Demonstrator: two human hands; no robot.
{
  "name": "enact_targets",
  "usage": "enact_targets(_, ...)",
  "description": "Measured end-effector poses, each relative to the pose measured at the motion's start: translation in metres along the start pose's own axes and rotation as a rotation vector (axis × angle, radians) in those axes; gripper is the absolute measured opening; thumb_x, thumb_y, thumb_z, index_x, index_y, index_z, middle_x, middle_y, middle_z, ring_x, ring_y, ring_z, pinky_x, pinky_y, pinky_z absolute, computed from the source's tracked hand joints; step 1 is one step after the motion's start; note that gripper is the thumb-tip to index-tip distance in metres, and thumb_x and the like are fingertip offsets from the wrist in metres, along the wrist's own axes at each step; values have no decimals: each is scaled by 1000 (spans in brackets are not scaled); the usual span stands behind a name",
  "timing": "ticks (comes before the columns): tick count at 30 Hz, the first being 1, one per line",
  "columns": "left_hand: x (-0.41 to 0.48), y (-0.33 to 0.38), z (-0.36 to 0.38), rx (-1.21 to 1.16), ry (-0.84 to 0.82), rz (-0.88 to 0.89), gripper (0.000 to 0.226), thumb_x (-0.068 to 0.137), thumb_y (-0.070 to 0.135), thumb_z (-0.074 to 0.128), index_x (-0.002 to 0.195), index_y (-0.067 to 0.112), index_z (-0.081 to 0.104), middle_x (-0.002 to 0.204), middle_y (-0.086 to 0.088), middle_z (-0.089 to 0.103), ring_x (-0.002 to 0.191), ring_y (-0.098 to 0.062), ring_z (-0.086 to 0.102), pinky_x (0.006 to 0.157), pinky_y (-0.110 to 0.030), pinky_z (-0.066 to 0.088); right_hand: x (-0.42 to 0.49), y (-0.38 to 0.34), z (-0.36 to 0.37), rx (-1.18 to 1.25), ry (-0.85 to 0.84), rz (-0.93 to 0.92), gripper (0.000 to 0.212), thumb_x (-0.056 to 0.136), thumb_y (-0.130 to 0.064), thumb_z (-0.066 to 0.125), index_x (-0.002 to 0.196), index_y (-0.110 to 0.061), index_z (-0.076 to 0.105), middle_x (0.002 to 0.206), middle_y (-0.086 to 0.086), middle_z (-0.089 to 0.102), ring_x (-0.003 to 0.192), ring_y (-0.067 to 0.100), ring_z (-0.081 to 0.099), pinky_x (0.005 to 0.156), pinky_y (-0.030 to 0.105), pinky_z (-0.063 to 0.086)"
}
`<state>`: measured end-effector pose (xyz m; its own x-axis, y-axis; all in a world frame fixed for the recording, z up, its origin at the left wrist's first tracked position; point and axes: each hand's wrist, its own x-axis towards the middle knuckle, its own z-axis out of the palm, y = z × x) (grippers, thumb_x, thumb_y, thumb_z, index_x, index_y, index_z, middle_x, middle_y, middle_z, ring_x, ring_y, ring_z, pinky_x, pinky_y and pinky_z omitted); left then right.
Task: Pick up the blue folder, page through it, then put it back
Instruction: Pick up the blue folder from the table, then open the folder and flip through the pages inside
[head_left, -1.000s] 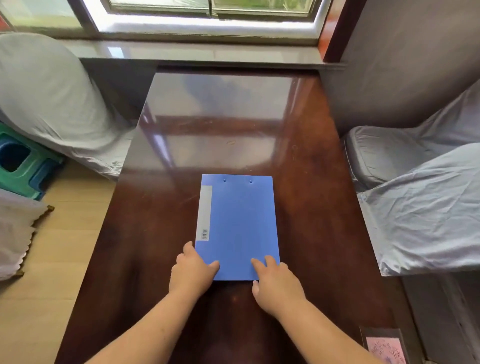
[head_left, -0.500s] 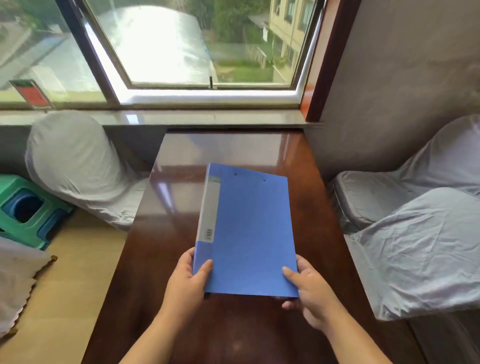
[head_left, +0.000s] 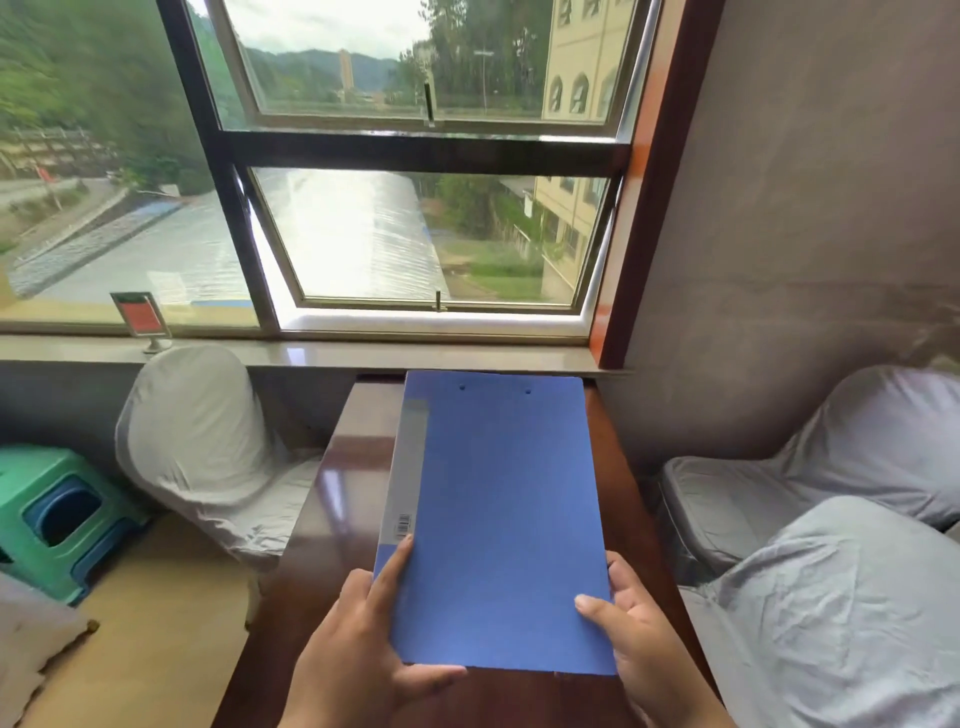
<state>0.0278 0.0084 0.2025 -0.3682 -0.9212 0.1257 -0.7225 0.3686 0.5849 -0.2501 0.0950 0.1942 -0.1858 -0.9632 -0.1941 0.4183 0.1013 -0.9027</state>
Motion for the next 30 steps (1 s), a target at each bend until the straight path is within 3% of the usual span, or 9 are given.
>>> enact_targets(4, -5, 5, -10, -29, 168, 188, 125, 50, 99, 65, 152, 31, 46, 77, 6, 47, 59, -13, 58, 56, -24, 51, -2, -20, 3, 356, -59, 134, 57, 91, -37, 65, 136, -2, 70, 131, 27, 74, 115, 44, 75, 82, 50, 66)
enact_targets(7, -3, 8, -16, -29, 265, 251, 116, 67, 99, 48, 145, 13, 58, 72, 1, 50, 57, -18, 58, 65, -28, 46, 0, -31, 5, 442, -185, 150, 72, 92, -57, 68, 149, -14, 57, 148, 16, 66, 135, 34, 63, 107, 48, 54)
enact_targets(10, 0, 15, -13, 18, 202, 237, 120, 79, 96, 21, 141, 0, 60, 74, -7, 61, 71, -14, 59, 72, -31, 46, 10, -20, -2, 255, -30, 25, 70, 89, -34, 74, 150, -7, 56, 139, 29, 69, 123, 47, 69, 105, 61, 55)
enact_targets(14, 9, 15, -15, -20, 152, 74, 107, 79, 85, -1, 132, 26, 70, 114, 0, 75, 111, -20, 65, 85, -29, 42, 21, -25, 0, 150, 74, -80, 38, 93, -17, 70, 131, -16, 70, 126, 29, 76, 107, 47, 77, 77, 52, 66)
enact_targets(18, 17, 23, -10, -218, 342, -162, 65, 103, 63, 25, 94, 19, 72, 86, -10, 77, 90, -38, 69, 72, -43, 47, 35, -53, 4, 122, 61, -90, 41, 96, -20, 69, 135, -9, 65, 125, 26, 77, 110, 43, 77, 79, 49, 67)
enact_targets(21, 27, 22, -7, -512, 408, -349, 37, 110, 36, 44, 90, 14, 66, 63, -1, 75, 64, -15, 72, 70, -43, 53, 41, -63, -2, 55, 106, -82, 37, 101, -17, 61, 137, -9, 61, 125, 24, 78, 110, 42, 77, 77, 48, 68)
enact_targets(25, 33, 21, -5, -1080, 401, -567, 32, 109, 32, 52, 91, 5, 54, 60, -17, 76, 56, -25, 77, 45, -28, 59, 45, -57, -2, -106, 199, -102, 32, 110, -1, 50, 138, -10, 61, 123, 21, 79, 108, 35, 78, 83, 46, 68)
enact_targets(28, 38, 13, -6, -1138, 389, -544, 23, 107, 30, 55, 98, 9, 56, 59, -16, 75, 58, -27, 78, 47, -30, 62, 49, -61, 6, -91, 238, -117, 29, 107, 0, 54, 135, -4, 64, 126, 33, 73, 114, 49, 72, 93, 61, 62)
enact_targets(30, 42, 4, -8, -1028, 368, -540, 34, 105, 37, 56, 96, 4, 58, 59, -15, 76, 57, -27, 78, 52, -35, 65, 52, -68, 12, -16, 246, -145, 30, 107, 1, 54, 135, 1, 63, 125, 34, 73, 107, 47, 74, 85, 55, 65)
